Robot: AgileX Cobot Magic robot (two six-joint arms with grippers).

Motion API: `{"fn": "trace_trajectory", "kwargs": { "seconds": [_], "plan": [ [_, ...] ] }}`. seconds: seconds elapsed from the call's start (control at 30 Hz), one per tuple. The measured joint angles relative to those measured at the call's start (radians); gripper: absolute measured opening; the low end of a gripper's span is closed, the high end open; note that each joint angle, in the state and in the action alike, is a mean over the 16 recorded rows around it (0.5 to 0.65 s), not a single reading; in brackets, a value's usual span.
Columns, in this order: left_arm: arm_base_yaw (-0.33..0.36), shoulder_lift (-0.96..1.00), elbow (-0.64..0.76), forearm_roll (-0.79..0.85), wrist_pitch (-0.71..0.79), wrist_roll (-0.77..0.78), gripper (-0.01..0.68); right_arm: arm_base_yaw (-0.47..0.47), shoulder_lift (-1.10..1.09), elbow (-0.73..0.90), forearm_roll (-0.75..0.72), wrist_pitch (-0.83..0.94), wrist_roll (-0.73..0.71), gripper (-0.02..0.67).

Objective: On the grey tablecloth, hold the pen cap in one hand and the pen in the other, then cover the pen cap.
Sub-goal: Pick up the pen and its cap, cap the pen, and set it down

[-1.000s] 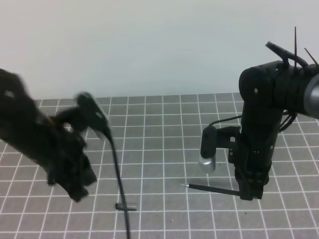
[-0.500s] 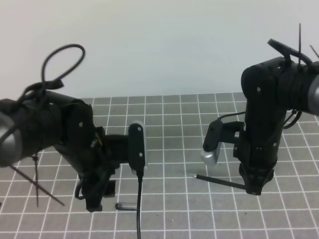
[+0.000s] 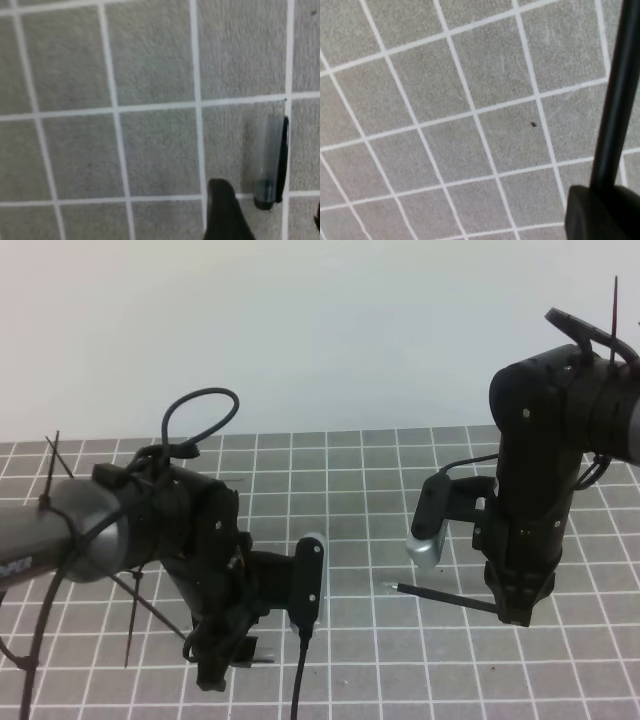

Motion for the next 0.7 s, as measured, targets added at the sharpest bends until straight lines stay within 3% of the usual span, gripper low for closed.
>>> {"fn": "trace_trajectory", "kwargs": {
  "seconds": [0.3,0.7],
  "plan": [
    [-0.003,0.058,-0.001,0.018,-0.008,0.010,0.329,0.000,0.000,0.000,0.001,0.000,0.015,0.067],
    [-0.004,0.086,-0.003,0.033,0.007,0.004,0.139,0.000,-0.002,0.000,0.002,0.000,0.053,0.067]
  ]
}}
